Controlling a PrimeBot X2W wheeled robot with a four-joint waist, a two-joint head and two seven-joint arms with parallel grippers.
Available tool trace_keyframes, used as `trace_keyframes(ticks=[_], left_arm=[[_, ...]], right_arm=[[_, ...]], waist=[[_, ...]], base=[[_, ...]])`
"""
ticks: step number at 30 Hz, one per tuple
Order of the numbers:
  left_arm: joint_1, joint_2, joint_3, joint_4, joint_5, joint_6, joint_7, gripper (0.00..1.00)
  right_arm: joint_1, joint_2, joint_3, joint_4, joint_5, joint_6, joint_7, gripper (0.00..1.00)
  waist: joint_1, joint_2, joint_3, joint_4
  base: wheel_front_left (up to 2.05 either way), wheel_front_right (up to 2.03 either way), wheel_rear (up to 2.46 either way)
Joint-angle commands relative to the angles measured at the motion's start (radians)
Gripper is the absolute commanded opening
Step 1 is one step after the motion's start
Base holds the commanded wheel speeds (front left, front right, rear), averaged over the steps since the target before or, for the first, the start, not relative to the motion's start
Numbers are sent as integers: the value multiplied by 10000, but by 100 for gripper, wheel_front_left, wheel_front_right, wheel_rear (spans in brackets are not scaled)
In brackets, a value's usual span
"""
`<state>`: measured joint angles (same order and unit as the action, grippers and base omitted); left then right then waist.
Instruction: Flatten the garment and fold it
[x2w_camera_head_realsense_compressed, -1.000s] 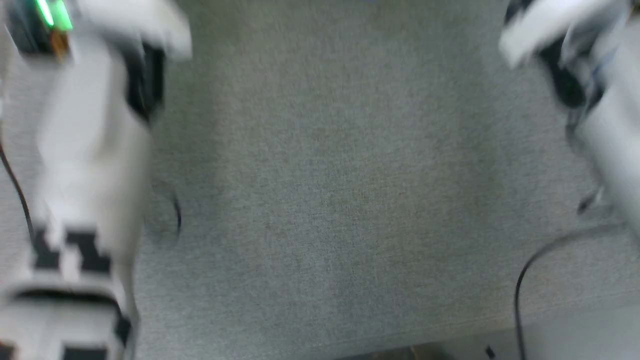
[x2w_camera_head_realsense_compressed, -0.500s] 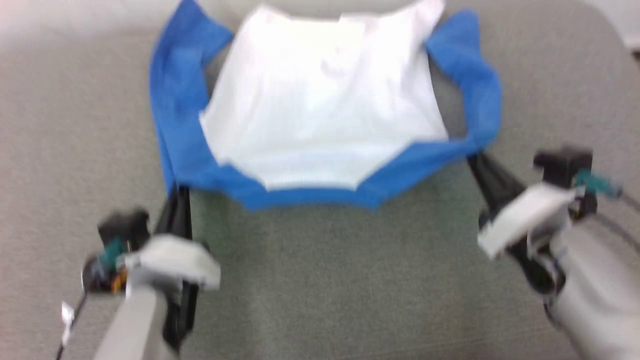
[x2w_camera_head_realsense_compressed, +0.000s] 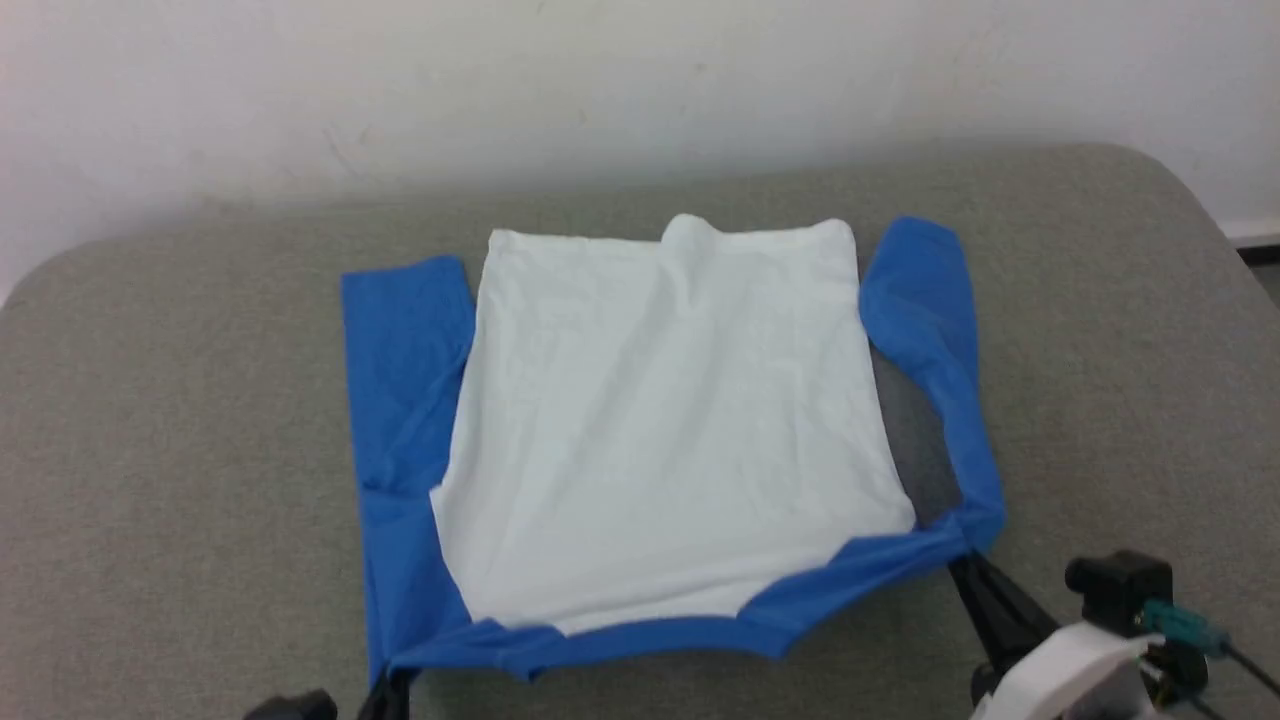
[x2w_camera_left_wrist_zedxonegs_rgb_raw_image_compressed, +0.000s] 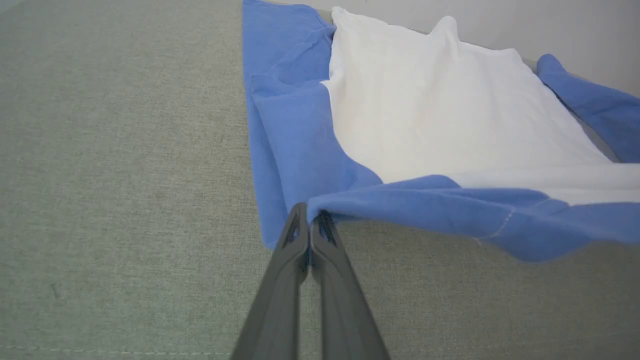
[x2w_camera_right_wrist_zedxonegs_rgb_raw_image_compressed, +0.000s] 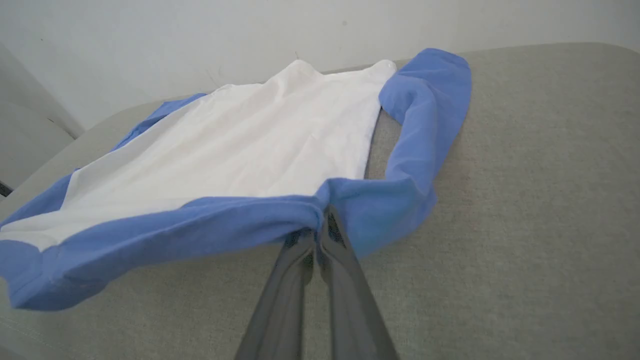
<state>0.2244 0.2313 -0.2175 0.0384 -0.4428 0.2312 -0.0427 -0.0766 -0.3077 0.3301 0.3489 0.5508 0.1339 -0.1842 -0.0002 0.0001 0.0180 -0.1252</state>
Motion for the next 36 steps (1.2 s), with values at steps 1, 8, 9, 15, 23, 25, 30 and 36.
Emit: trace_keyframes(ticks=[1,8,9,15,23,25,30,36], left_arm=[[254,137,77,-59,-22,186,45,0],[333,-270,-442,113,-79,-13,-79,0],[188,-314,-519,257,-30,-123,-281,0],[-520,-732,-816,1443,-29,-905,-1659,9],[-961,-974,-642,1944,-11,-1385,-2132,100],[-1011,-1019,-355,1552,29,-1408,-2173,100],[-1142,-1205,491,301,255,-1453,-2187,100],[-2242,-903,918,397,451,-1697,-2189,100]], right_arm=[[279,51,-300,-117,-184,-32,94,0],[1507,869,-1467,-725,-1980,-32,893,0],[1558,957,-1521,-726,-2228,-32,960,0],[1568,1505,-1323,-369,-2947,-32,1113,100],[2004,1789,-1647,-1140,-2972,-32,132,100],[2190,1899,-1999,-1715,-2963,-32,-137,100],[2402,2187,-2693,-3246,-3016,-32,-289,100],[2056,2371,-3185,-4434,-3163,-32,150,100]], waist=[[2,-1,-172,194],[2,-1,129,390],[2,-1,178,391],[2,-1,332,285],[2,-1,193,325],[2,-1,162,319],[2,-1,185,184],[2,-1,593,-1]], base=[[0,0,0],[0,0,0],[0,0,0],[0,0,0],[0,0,0],[0,0,0],[0,0,0],[0,0,0]])
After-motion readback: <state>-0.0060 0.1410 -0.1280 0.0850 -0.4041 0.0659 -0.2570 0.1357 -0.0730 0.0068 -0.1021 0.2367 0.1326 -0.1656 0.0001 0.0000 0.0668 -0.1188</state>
